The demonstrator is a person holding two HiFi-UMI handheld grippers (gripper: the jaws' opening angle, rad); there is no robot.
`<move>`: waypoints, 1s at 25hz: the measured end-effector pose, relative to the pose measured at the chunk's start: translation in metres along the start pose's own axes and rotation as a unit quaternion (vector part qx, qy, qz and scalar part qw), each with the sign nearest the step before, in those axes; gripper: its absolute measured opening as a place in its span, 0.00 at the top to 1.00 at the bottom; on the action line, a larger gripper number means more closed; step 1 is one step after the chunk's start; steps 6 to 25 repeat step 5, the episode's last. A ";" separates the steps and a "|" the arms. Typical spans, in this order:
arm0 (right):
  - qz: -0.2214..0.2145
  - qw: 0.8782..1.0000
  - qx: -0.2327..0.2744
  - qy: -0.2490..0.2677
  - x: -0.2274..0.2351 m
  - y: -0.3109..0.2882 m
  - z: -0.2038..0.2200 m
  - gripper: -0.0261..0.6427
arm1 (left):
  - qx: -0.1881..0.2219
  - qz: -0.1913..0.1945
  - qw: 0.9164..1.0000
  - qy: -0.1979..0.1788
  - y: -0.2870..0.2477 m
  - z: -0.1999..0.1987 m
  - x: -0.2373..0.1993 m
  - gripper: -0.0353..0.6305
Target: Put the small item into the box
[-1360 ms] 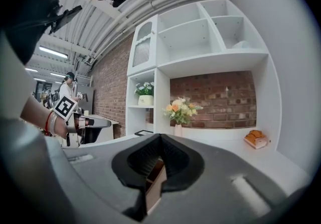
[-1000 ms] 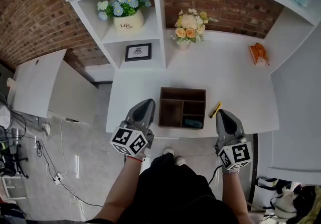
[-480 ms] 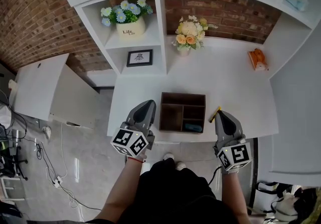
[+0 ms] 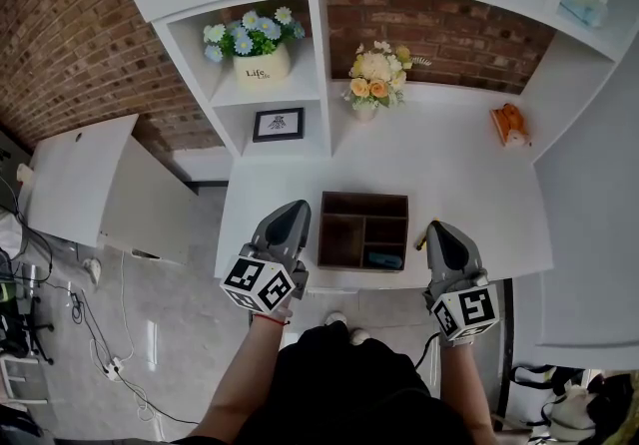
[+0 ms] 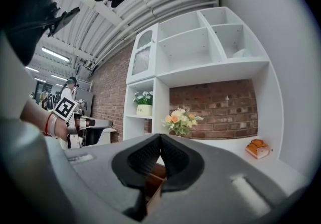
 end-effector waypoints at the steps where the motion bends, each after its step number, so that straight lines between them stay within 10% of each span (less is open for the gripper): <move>1: 0.000 1.000 0.000 0.000 0.000 0.000 0.000 0.96 | 0.000 0.000 1.000 0.000 0.000 0.000 0.000 0.94; 25: 0.002 1.000 0.000 -0.001 -0.003 0.000 -0.002 0.96 | 0.000 -0.001 1.000 -0.001 0.003 -0.002 -0.002 0.94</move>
Point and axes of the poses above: the fingertips, and each gripper's own axes: y backward along the fingers, x to its right, z out of its underside, the point moved 10 cm from there along y, backward along the fingers, and after that the axes turned 3 degrees about z, right-handed, at the moved point
